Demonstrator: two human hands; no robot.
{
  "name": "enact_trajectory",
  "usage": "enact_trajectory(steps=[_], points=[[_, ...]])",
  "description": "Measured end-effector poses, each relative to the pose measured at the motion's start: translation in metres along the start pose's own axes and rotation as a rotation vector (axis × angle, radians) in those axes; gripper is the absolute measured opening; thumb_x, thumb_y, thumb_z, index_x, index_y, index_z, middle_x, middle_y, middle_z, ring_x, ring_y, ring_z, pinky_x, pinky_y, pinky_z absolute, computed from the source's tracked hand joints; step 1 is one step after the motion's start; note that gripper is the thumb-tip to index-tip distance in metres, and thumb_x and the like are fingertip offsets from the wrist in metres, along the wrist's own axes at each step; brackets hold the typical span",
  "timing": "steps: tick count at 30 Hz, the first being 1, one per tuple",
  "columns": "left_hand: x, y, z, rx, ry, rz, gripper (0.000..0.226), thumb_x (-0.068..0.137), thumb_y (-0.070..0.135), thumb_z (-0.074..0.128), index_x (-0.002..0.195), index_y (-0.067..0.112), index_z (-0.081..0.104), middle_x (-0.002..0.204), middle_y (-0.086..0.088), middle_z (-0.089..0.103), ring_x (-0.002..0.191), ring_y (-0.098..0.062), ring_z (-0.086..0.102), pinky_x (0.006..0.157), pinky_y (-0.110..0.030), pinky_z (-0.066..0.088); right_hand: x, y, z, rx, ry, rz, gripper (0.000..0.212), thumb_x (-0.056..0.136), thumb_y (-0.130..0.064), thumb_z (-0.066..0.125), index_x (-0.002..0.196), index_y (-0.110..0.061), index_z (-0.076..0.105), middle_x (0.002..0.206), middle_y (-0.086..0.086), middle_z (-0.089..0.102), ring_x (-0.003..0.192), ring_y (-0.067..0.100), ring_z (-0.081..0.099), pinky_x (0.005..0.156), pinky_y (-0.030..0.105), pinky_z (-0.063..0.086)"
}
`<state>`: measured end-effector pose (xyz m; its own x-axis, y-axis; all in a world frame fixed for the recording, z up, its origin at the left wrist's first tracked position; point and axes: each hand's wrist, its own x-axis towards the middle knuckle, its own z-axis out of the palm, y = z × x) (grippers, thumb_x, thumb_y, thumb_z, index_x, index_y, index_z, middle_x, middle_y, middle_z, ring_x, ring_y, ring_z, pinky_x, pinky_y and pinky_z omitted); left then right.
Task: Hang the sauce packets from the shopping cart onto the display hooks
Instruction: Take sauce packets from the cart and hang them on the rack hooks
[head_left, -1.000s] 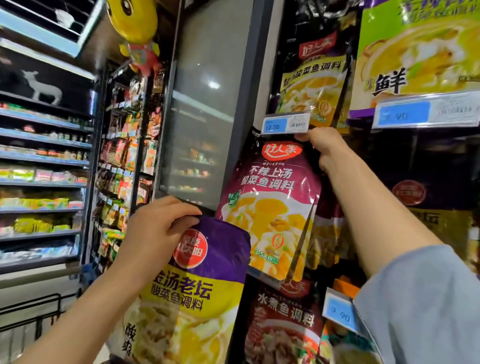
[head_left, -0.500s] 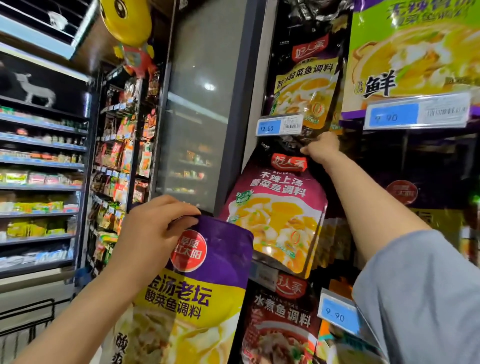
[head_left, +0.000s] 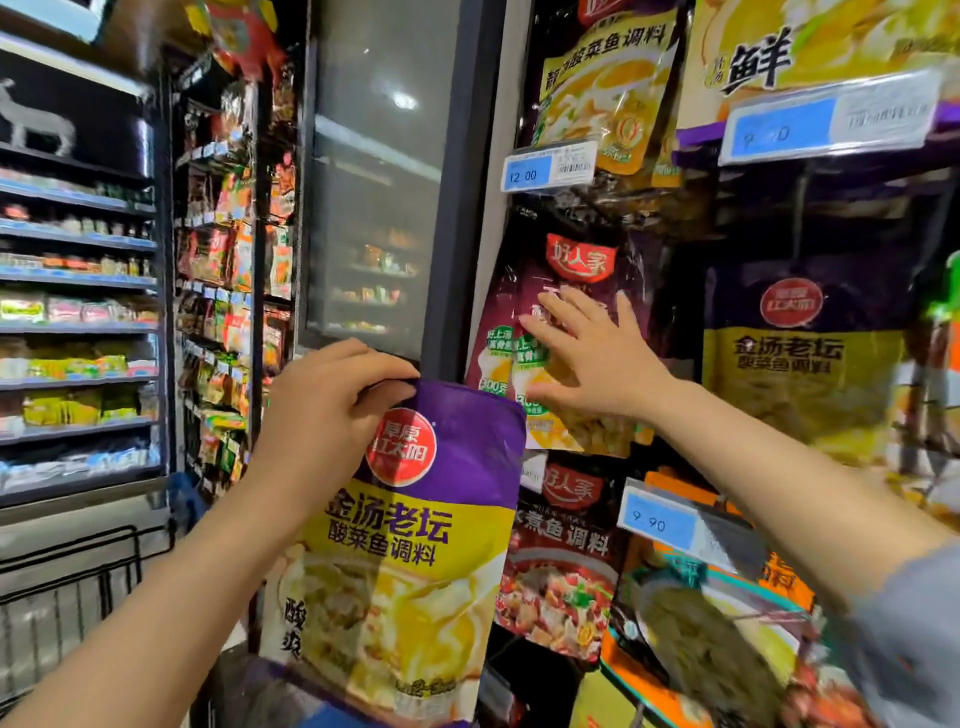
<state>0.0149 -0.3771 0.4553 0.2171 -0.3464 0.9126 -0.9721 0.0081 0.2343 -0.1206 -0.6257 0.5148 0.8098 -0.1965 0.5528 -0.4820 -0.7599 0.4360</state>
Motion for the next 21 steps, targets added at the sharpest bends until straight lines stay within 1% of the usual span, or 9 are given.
enact_trajectory(steps=[2,4,9,11,15,17,18,20,21], points=[[-0.002,0.003,0.0,-0.01,-0.006,-0.013,0.021,0.079,0.021,0.061,0.093,0.013,0.075,0.085,0.0,0.068,0.078,-0.015,0.061,0.074,-0.026,0.044,0.0,-0.003,0.007,0.015,-0.123,0.011,0.079,0.082,-0.073,0.035,0.147,-0.042,0.003,0.158,-0.004,-0.007,0.145,0.02,-0.006,0.11,0.063,0.007],[-0.005,0.006,0.002,-0.002,-0.018,-0.01,0.021,0.079,0.021,0.06,0.093,0.014,0.075,0.086,0.0,0.068,0.079,-0.016,0.062,0.074,-0.029,0.045,0.01,-0.005,0.012,-0.024,-0.192,0.086,0.078,0.081,-0.076,0.029,0.146,-0.045,-0.002,0.158,-0.006,-0.012,0.145,0.022,-0.007,0.109,0.066,0.008],[-0.014,0.013,0.001,0.024,-0.028,0.016,0.017,0.082,0.016,0.063,0.095,0.013,0.074,0.088,-0.002,0.068,0.081,-0.019,0.063,0.074,-0.036,0.051,0.031,-0.033,0.023,-0.128,-0.252,0.272,0.074,0.086,-0.072,0.021,0.149,-0.037,0.003,0.158,0.002,-0.006,0.145,0.028,-0.005,0.105,0.072,0.002],[-0.018,0.013,-0.001,0.032,-0.04,0.016,0.015,0.083,0.012,0.066,0.095,0.014,0.074,0.089,-0.001,0.068,0.083,-0.018,0.062,0.074,-0.035,0.05,0.035,-0.045,0.028,-0.152,-0.261,0.313,0.074,0.087,-0.072,0.021,0.149,-0.035,0.003,0.158,0.004,-0.007,0.145,0.03,-0.008,0.103,0.074,-0.001],[-0.025,0.014,-0.007,0.033,-0.052,0.027,0.014,0.082,0.009,0.068,0.094,0.013,0.073,0.087,0.0,0.068,0.08,-0.014,0.06,0.071,-0.022,0.043,0.034,-0.043,0.019,-0.05,-0.274,0.29,0.074,0.086,-0.073,0.022,0.148,-0.036,0.01,0.158,0.002,-0.006,0.144,0.03,-0.008,0.103,0.073,-0.003],[-0.029,0.016,-0.008,0.025,-0.075,0.041,0.014,0.082,0.012,0.065,0.094,0.013,0.073,0.088,0.0,0.068,0.08,-0.012,0.059,0.073,-0.017,0.041,0.024,-0.04,0.006,0.078,-0.245,0.259,0.069,0.088,-0.069,0.027,0.147,-0.034,0.021,0.158,0.001,0.002,0.145,0.026,0.0,0.107,0.069,0.002],[-0.031,0.018,-0.007,0.017,-0.089,0.043,0.016,0.082,0.013,0.063,0.094,0.013,0.073,0.087,0.001,0.067,0.08,-0.01,0.058,0.073,-0.013,0.04,0.017,-0.039,-0.001,0.188,-0.185,0.254,0.065,0.089,-0.065,0.032,0.145,-0.031,0.028,0.158,0.002,0.01,0.144,0.025,0.007,0.11,0.063,0.008],[-0.034,0.024,-0.006,-0.002,-0.099,0.049,0.017,0.081,0.016,0.062,0.093,0.014,0.073,0.086,0.004,0.065,0.078,-0.006,0.055,0.071,-0.007,0.036,-0.007,-0.043,-0.02,0.501,0.025,0.234,0.054,0.092,-0.05,0.046,0.138,-0.023,0.043,0.148,0.005,0.033,0.136,0.022,0.031,0.11,0.042,0.026],[-0.034,0.027,-0.005,-0.015,-0.097,0.053,0.017,0.081,0.017,0.062,0.094,0.015,0.073,0.085,0.006,0.064,0.077,-0.006,0.055,0.07,-0.007,0.036,-0.022,-0.047,-0.031,0.677,0.118,0.223,0.045,0.093,-0.042,0.05,0.132,-0.02,0.051,0.138,0.004,0.047,0.126,0.017,0.043,0.103,0.03,0.033]])
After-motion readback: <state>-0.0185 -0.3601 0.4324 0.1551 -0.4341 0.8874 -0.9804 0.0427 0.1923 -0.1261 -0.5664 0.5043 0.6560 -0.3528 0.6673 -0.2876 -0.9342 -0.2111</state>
